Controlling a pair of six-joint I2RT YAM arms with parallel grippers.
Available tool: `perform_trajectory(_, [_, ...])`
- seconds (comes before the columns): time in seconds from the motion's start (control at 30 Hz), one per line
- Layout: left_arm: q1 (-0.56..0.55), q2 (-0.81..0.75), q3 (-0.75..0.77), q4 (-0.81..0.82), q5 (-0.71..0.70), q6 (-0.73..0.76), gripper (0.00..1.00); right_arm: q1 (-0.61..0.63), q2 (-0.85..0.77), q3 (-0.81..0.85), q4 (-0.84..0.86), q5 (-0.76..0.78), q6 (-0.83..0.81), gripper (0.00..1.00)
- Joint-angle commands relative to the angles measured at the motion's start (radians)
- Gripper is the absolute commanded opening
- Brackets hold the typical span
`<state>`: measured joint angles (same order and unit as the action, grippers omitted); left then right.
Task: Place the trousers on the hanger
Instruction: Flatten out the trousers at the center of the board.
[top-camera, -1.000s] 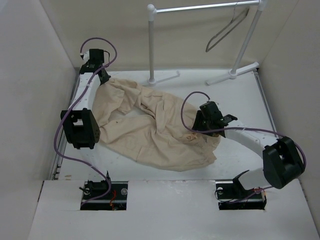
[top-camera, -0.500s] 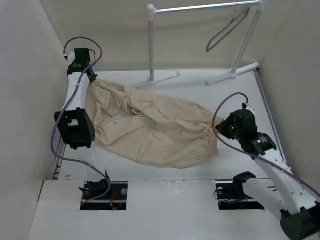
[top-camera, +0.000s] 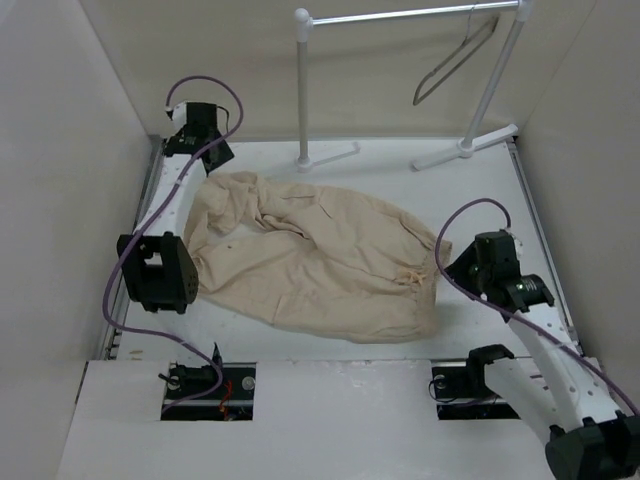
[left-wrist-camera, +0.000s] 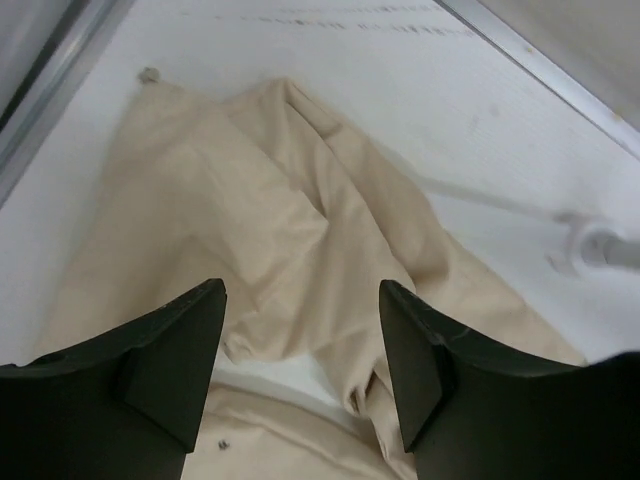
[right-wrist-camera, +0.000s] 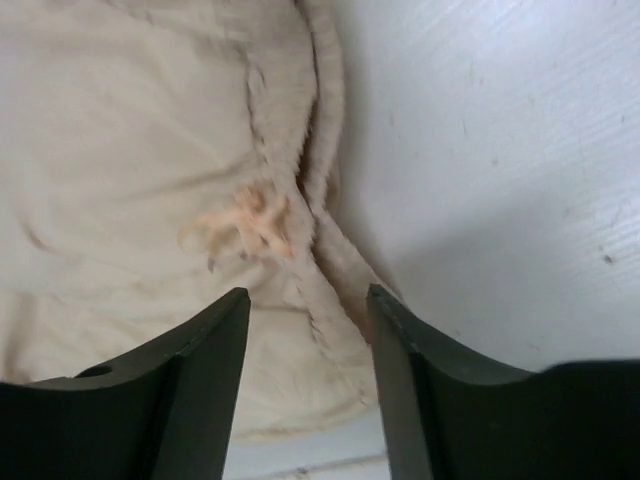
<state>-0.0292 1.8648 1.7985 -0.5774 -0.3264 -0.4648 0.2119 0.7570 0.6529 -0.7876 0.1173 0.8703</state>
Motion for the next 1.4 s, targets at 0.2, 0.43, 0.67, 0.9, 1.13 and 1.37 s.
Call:
perform_trajectory(0.2, [-0.516,-0.437,-0.569,0.071,-0.025,-0.089,0.52,-0.165,0.280,0.056,0.303,-0.053,-0.082,0.38])
perform_trajectory(0.43, [-0.598,-0.558,-0.888,0.088,-0.020,-0.259,0.48,-0.158,0.462,0.074,0.387,-0.080,-0.061,0.78])
perform_trajectory(0.67, [-0.473,-0.630,-1.111,0.116,0.053,-0.340,0.41,-0.219,0.631,0.099,0.452,-0.064,0.010,0.11])
perform_trajectory(0.9, [-0.556,-0.609,-1.173,0.152,0.142,-0.471,0.36,-0.391,0.699,0.319,0.412,0.114,0.012,0.10])
perform_trajectory(1.13, [-0.665,-0.659,-1.015,0.081,0.087,-0.522,0.46,-0.281,0.599,0.352,0.347,0.189,-0.059,0.84])
perform_trajectory(1.37, [-0.304,-0.774,-0.920,-0.018,-0.005,-0.338,0.52,0.064,0.256,0.095,0.349,0.154,-0.028,0.22])
